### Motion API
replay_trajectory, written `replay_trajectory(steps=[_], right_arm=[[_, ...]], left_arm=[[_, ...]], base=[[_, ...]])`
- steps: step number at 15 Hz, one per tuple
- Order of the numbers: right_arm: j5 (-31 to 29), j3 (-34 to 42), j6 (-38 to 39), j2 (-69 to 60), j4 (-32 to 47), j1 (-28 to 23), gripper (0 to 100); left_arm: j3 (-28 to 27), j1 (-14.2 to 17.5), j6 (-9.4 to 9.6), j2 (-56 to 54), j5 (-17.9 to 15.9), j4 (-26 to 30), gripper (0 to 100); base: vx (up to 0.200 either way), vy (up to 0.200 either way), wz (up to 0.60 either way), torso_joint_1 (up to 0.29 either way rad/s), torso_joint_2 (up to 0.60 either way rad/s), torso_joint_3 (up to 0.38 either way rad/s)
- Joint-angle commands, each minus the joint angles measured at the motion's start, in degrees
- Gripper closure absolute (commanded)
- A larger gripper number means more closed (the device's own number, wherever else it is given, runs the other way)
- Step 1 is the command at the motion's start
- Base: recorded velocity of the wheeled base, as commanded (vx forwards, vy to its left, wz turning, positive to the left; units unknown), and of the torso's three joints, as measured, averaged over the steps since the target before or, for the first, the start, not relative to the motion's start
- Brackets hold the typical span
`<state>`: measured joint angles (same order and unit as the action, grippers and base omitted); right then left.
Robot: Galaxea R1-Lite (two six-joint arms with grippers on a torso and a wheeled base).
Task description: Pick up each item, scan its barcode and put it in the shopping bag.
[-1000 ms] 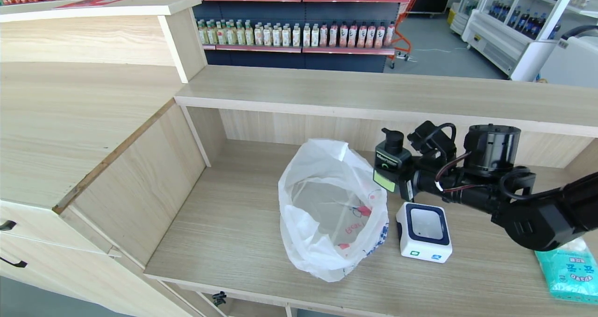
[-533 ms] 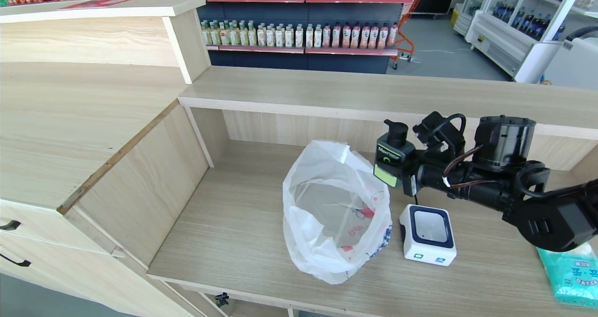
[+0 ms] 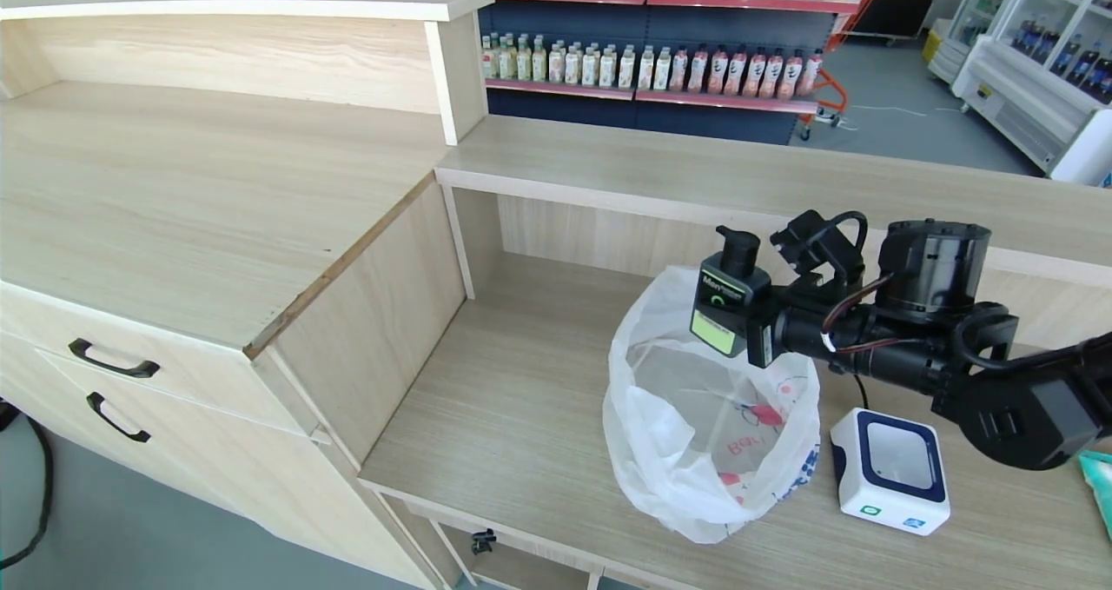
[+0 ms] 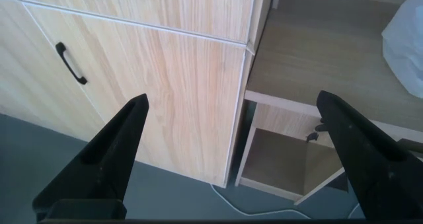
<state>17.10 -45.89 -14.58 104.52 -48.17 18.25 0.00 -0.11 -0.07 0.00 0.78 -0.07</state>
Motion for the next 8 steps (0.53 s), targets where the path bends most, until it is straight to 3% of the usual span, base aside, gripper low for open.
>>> replay_trajectory(steps=[1,4,8], right_arm=[[0.04,0.18,0.34,3.14,-0.09,-1.81,100],[1.71,0.09,5.26,7.98,-1.41,-2.78,100],[4.78,-0.26,5.35,11.14,-2.28,-4.98,100]], left_arm=[[0.00,0.02,-0.01,0.09,0.01,-0.01,0],[0.00,0.02,-0.01,0.09,0.01,0.07,0],[0.00,0.02,-0.01,0.09,0.01,0.07,0]], base=[[0.000,0.000,0.00,0.000,0.00,0.000],[0.000,0.000,0.00,0.000,0.00,0.000],[0.000,0.000,0.00,0.000,0.00,0.000]])
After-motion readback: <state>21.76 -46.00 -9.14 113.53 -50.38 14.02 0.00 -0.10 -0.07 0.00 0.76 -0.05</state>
